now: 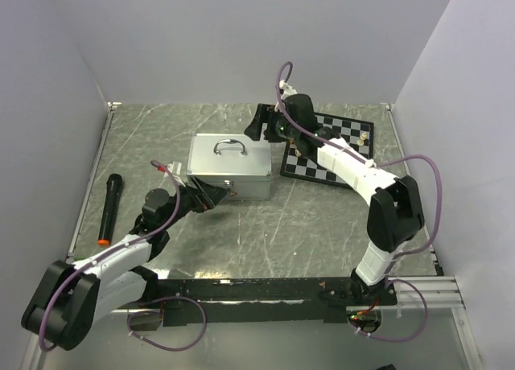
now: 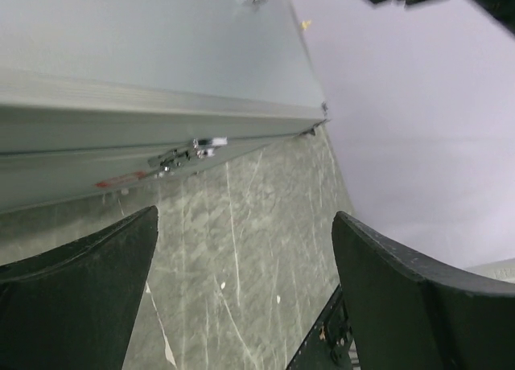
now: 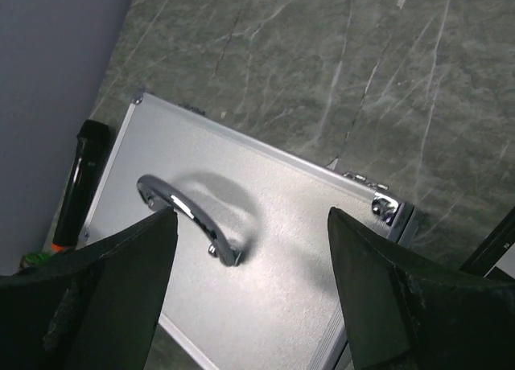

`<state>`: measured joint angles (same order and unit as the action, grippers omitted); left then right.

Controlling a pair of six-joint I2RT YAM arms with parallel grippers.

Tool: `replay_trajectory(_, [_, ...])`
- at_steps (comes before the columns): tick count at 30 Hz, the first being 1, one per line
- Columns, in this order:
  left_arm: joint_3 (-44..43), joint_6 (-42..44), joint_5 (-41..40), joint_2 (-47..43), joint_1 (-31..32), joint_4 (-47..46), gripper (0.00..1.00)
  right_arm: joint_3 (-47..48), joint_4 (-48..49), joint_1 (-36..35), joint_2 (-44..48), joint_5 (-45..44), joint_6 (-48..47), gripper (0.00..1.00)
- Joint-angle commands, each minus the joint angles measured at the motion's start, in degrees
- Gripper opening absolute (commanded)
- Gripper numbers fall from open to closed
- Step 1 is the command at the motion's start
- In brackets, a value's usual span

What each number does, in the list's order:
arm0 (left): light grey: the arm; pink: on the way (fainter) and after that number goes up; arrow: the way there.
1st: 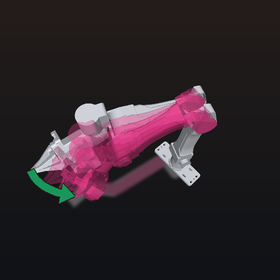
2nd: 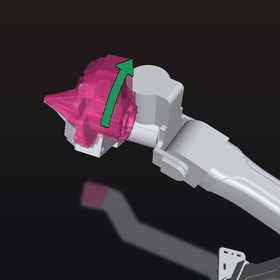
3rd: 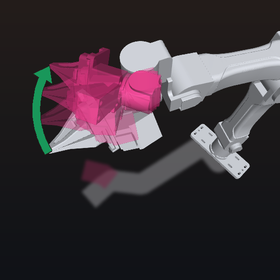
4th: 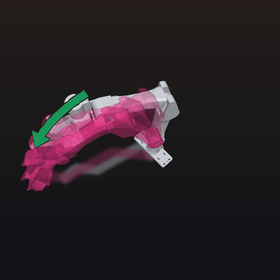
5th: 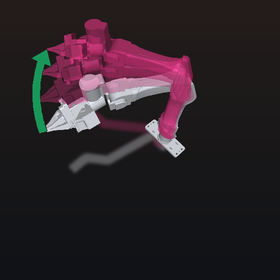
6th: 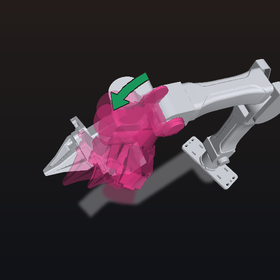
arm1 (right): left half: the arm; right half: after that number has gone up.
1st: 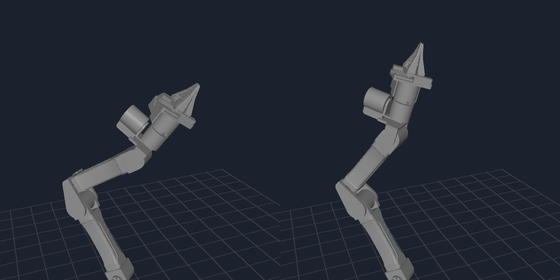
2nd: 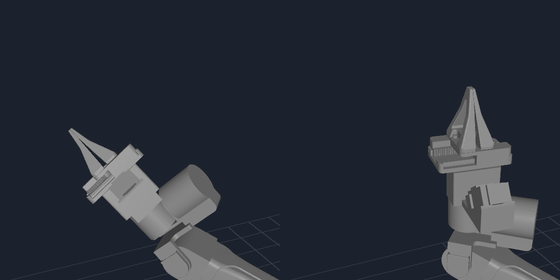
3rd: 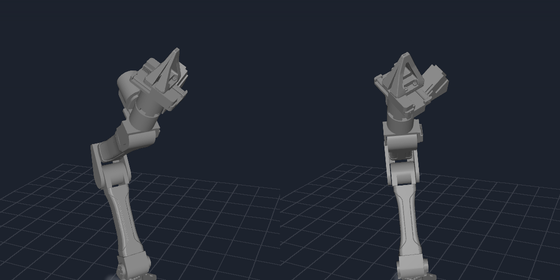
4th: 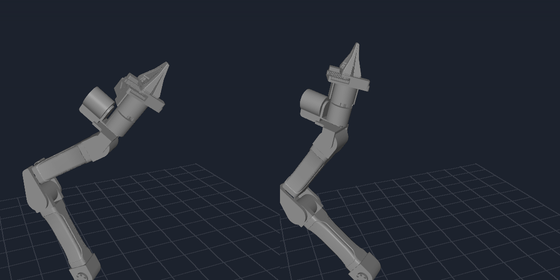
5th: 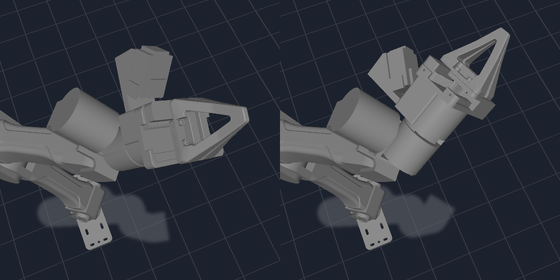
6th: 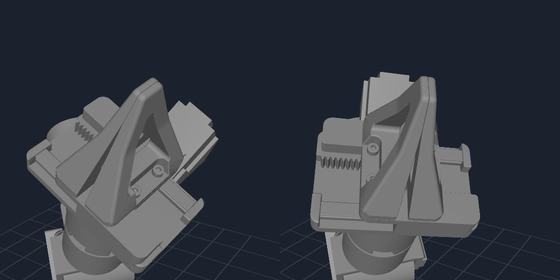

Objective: Organize the medicine kit

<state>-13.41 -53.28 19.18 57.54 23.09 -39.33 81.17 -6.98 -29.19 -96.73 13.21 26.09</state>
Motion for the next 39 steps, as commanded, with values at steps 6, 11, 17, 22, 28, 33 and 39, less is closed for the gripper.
replay_trajectory(6, [-1.2, 2.1, -4.5, 1.6, 2.7, -5.2, 0.96, 13.5, -2.9, 2.7, -9.8, -4.2, -1.4, 0.82])
replay_trajectory(11, [-0.5, 1.6, -6.3, 4.9, 3.0, -10.0, 0.95, 17.9, -6.1, 4.5, -15.7, -0.6, -0.3, 0.82])
replay_trajectory(17, [-3.6, 2.1, -3.3, 11.0, 3.5, -11.2, 0.94, 15.3, -5.6, 4.5, -16.6, 3.9, 1.9, 0.82])
replay_trajectory(22, [-3.6, 1.3, 0.1, 14.9, 3.5, -17.0, 0.92, 11.7, -5.3, 4.1, -14.6, 5.7, 2.8, 0.82])
replay_trajectory(28, [-3.5, 2.8, -1.2, 15.9, 3.5, -18.7, 0.92, 8.1, -3.7, 3.8, -12.6, 6.0, 3.6, 0.82])
replay_trajectory(33, [-2.9, 3.4, -3.0, 14.9, 3.5, -16.1, 0.91, 8.5, -3.9, 3.5, -12.8, 7.1, 4.8, 0.82])
replay_trajectory(39, [-1.9, 4.7, -7.2, 11.4, 3.6, -7.1, 0.91, 6.8, -3.4, 3.2, -11.1, 6.7, 4.9, 0.82])
